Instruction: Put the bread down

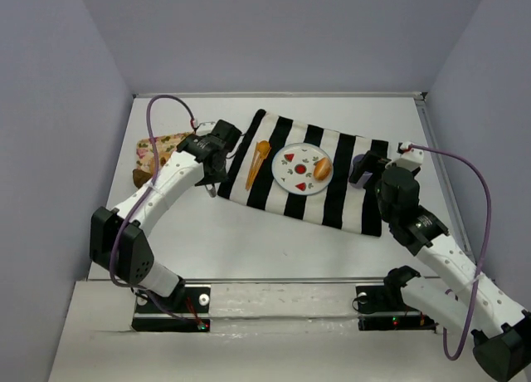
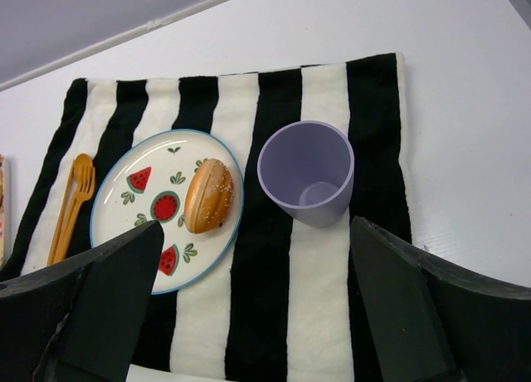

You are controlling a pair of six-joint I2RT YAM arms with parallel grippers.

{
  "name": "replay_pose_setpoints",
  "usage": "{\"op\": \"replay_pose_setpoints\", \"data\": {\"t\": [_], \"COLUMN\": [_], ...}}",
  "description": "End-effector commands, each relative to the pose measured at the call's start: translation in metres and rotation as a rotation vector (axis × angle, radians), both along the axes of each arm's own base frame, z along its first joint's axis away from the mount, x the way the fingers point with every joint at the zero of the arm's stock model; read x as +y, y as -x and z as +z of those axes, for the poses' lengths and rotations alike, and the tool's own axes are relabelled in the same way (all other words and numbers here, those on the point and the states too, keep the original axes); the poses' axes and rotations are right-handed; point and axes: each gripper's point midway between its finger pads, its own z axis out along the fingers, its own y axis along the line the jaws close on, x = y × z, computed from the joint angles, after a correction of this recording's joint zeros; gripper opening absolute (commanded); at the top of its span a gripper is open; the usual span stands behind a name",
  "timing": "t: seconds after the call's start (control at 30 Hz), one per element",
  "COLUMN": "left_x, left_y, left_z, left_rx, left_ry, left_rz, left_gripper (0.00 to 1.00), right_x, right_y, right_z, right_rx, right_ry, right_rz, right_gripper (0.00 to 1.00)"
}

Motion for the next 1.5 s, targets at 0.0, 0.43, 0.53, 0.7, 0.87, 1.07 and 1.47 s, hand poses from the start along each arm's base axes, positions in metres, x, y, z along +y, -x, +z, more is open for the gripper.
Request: {"op": "replay_pose_setpoints", "data": {"t": [0.0,0.43,0.53,0.7,0.87,1.07,1.47], "left_x": [0.026,0.055,0.054,0.052,0.052,0.052,0.066], "left_y": [0.014,0.015,0.011,0.010,0.008,0.001,-0.012], "left_z": [0.014,-0.012,-0.012,-0.011,-0.014,-0.021,-0.030], "left_rx": [-0.061,-0.035,-0.045,-0.057,-0.051,-0.036,-0.027], "left_ry": [0.018,-0.018,-0.011,0.000,-0.009,-0.022,-0.017], "left_rz": [0.117,0.201,0.191,0.171,0.155,0.152,0.156], "left_gripper": [0.47,0.50,0.53,0.62,0.63,0.62,0.60], "right_x": [0.004,0.006,0.006,0.006,0.007,0.006,0.005], "right_y": [-0.006,-0.009,-0.009,-0.009,-0.010,-0.010,-0.010], "right_z": [0.012,0.008,0.007,0.007,0.006,0.007,0.006], "right_rx": [-0.048,-0.037,-0.035,-0.037,-0.033,-0.035,-0.037], "right_ry": [-0.024,-0.017,-0.017,-0.016,-0.014,-0.012,-0.012], "right_rz": [-0.006,-0.002,-0.001,0.000,0.000,0.000,-0.006], "right_gripper": [1.00,1.00,1.00,1.00,1.00,1.00,1.00]}}
